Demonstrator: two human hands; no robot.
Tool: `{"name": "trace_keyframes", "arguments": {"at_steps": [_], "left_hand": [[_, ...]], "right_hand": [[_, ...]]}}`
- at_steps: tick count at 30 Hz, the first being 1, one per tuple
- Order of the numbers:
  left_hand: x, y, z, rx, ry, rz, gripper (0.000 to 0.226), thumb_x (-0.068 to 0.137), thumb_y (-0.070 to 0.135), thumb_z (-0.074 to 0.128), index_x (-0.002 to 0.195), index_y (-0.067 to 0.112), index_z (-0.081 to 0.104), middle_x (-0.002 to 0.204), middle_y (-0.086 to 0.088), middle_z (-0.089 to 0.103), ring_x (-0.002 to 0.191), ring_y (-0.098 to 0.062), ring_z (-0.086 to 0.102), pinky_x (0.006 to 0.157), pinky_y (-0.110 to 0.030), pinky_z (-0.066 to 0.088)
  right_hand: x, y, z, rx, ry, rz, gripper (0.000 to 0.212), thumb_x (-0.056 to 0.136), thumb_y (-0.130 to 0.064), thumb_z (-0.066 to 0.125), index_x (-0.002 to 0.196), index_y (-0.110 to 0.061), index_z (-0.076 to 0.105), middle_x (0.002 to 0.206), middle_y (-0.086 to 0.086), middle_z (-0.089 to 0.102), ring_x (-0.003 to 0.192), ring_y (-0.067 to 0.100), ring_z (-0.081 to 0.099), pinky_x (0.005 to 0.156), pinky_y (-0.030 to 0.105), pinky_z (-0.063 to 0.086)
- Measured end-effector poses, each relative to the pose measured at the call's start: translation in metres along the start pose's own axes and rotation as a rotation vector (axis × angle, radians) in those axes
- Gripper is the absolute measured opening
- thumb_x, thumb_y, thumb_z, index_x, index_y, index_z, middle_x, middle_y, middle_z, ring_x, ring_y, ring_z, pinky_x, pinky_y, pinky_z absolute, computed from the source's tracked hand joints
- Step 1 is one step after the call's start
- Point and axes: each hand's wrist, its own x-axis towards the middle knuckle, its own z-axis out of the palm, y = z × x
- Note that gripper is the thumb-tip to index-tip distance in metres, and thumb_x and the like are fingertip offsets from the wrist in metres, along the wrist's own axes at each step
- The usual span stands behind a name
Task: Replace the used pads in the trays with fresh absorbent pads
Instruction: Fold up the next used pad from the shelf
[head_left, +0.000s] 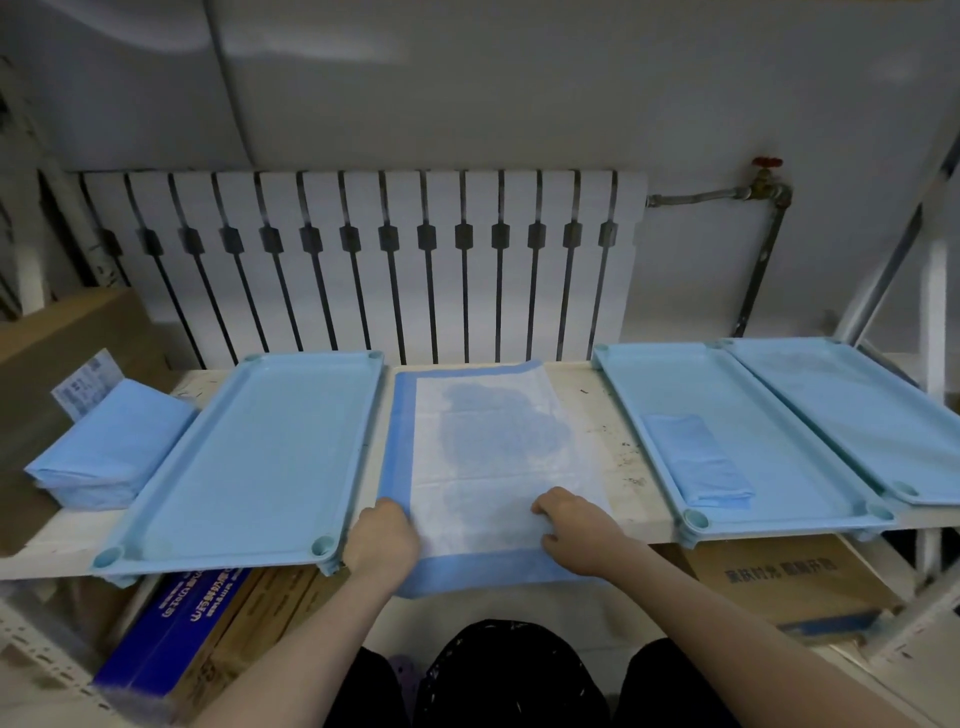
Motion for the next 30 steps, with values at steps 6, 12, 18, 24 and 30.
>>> {"name": "trace_keyframes", "arguments": {"at_steps": [6, 12, 18, 24, 30], "left_hand": [[-0.010, 0.003, 0.001, 0.320, 0.008, 0.037, 0.026, 0.091, 0.011, 0.044, 0.117, 0.008, 0.045, 0.121, -0.007, 0.058, 0.109, -0.023, 0.060, 0.082, -0.032, 0.048], [-0.008, 0.004, 0.000, 0.361, 0.008, 0.097, 0.027, 0.091, 0.006, 0.044, 0.117, 0.008, 0.049, 0.120, -0.007, 0.056, 0.108, -0.022, 0.060, 0.084, -0.033, 0.048], [-0.003, 0.008, -0.013, 0.064, 0.049, 0.121, 0.018, 0.088, 0.010, 0.042, 0.104, 0.008, 0.051, 0.112, -0.009, 0.049, 0.104, -0.029, 0.055, 0.081, -0.035, 0.044], [0.012, 0.031, -0.028, -0.547, -0.007, 0.126, 0.029, 0.094, 0.008, 0.042, 0.066, 0.016, 0.036, 0.067, -0.001, 0.045, 0.071, -0.020, 0.045, 0.064, -0.030, 0.032], [0.009, 0.064, -0.037, -0.994, -0.208, 0.079, 0.020, 0.092, 0.006, 0.055, 0.077, 0.015, 0.044, 0.078, -0.012, 0.054, 0.073, -0.026, 0.058, 0.070, -0.036, 0.050]], "right_hand": [[-0.004, 0.000, 0.004, 0.009, 0.027, -0.010, 0.042, 0.092, -0.015, 0.047, 0.134, -0.014, 0.043, 0.137, 0.003, 0.041, 0.118, 0.021, 0.046, 0.093, 0.031, 0.044], [-0.007, 0.000, 0.003, 0.036, 0.002, -0.026, 0.046, 0.092, -0.016, 0.048, 0.137, -0.014, 0.039, 0.141, 0.001, 0.037, 0.123, 0.020, 0.043, 0.096, 0.028, 0.041], [-0.007, -0.003, -0.003, 0.059, -0.019, -0.015, 0.046, 0.092, -0.016, 0.047, 0.138, -0.013, 0.040, 0.142, 0.003, 0.038, 0.125, 0.021, 0.043, 0.100, 0.029, 0.039], [-0.009, -0.028, -0.011, 0.264, 0.054, -0.085, 0.056, 0.088, -0.019, 0.057, 0.140, -0.015, 0.038, 0.144, 0.001, 0.038, 0.130, 0.017, 0.040, 0.105, 0.023, 0.032], [-0.008, -0.067, -0.017, 0.641, 0.190, -0.173, 0.057, 0.074, -0.035, 0.077, 0.123, -0.021, 0.052, 0.121, -0.009, 0.057, 0.103, 0.006, 0.059, 0.085, 0.025, 0.049]]}}
